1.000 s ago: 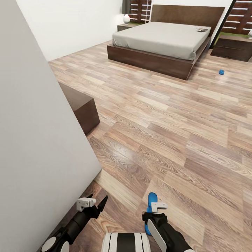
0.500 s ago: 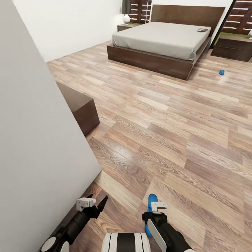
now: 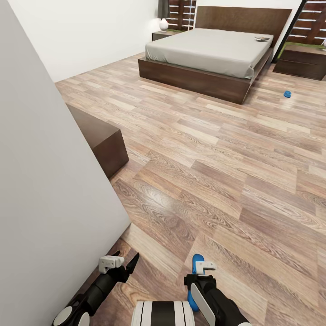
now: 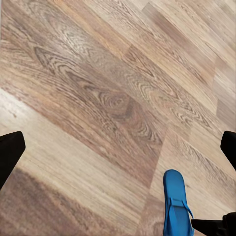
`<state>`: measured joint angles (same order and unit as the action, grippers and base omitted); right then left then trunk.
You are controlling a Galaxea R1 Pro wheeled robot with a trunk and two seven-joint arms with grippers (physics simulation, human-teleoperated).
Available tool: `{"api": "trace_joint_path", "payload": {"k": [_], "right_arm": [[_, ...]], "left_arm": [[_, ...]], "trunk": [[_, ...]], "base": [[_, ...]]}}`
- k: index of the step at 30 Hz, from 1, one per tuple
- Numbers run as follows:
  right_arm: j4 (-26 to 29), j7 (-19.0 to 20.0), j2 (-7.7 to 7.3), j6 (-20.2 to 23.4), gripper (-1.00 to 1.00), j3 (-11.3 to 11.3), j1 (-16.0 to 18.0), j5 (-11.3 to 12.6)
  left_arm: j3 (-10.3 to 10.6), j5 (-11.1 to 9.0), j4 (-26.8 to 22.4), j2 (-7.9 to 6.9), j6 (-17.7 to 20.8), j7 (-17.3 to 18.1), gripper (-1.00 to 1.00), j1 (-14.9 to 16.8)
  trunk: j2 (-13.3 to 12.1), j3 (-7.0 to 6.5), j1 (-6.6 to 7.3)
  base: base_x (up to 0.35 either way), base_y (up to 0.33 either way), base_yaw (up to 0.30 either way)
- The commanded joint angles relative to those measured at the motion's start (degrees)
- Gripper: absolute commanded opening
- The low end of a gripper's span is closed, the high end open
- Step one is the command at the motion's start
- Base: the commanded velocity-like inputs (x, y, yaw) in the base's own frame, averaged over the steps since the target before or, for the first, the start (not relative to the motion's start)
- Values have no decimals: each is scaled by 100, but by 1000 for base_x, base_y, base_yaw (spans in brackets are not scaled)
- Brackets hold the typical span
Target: In the bedroom, move the book from the bed onto either nightstand, and place the two sandals side by side next to the bed.
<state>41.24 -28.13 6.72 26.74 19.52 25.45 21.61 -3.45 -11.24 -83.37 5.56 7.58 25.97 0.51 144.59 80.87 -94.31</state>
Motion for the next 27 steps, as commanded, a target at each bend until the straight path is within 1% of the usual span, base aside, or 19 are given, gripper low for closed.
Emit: {"api": "trace_joint_path", "payload": {"k": [1,10,25,27], "right_arm": [[7,-52,-4,15,100,26,3,53],[7,-44,-4,22,100,26,3,53],[15,-44,-4,24,100,26,3,53],[26,-48,-4,26,100,26,3,53]], "left_arm": [[-16,-61,-3,6,60,39,100,2],[-16,-55,-3,6,59,40,100,2],[-16,-54,-3,7,68,31,100,2],[-16,-54,-3,7,68,31,100,2]], "trunk": [[2,4,1],[2,4,1],[22,336,-38],[22,336,-38]], "base": [[3,0,0],[1,0,0],[0,0,0],[0,0,0]]}}
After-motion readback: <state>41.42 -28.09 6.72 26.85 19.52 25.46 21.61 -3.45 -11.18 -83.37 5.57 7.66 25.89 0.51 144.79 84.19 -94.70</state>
